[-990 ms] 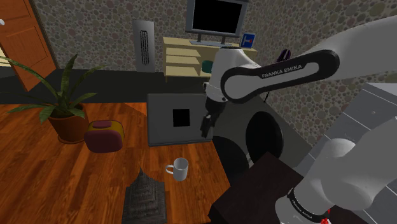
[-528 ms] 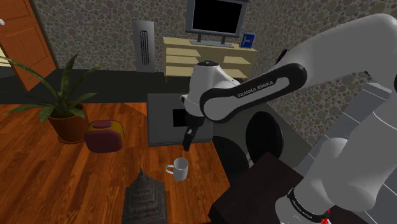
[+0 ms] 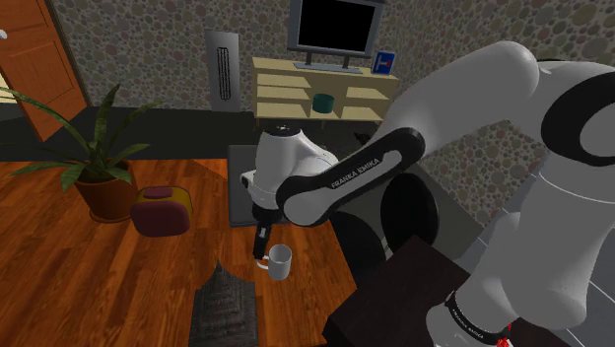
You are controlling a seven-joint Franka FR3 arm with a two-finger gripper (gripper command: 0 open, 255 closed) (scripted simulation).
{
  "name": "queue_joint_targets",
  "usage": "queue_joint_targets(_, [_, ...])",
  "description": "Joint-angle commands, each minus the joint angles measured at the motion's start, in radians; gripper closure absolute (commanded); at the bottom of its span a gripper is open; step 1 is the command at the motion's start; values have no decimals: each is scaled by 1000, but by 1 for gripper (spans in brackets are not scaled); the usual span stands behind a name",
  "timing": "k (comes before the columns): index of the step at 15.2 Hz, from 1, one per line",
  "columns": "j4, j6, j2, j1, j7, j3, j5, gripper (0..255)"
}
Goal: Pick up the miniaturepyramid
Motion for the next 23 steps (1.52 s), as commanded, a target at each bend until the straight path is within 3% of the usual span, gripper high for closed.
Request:
queue_joint_targets(1, [35, 30, 56, 24, -2, 12, -33, 0])
queue_joint_targets(7, [157, 97, 225, 109, -8, 25, -142, 0])
queue_joint_targets(17, [165, 177, 312, 132, 10, 2, -178, 0])
queue_joint_targets(18, [165, 177, 312, 132, 10, 2, -178, 255])
queue_joint_targets(23, [167, 176, 313, 132, 11, 2, -178, 255])
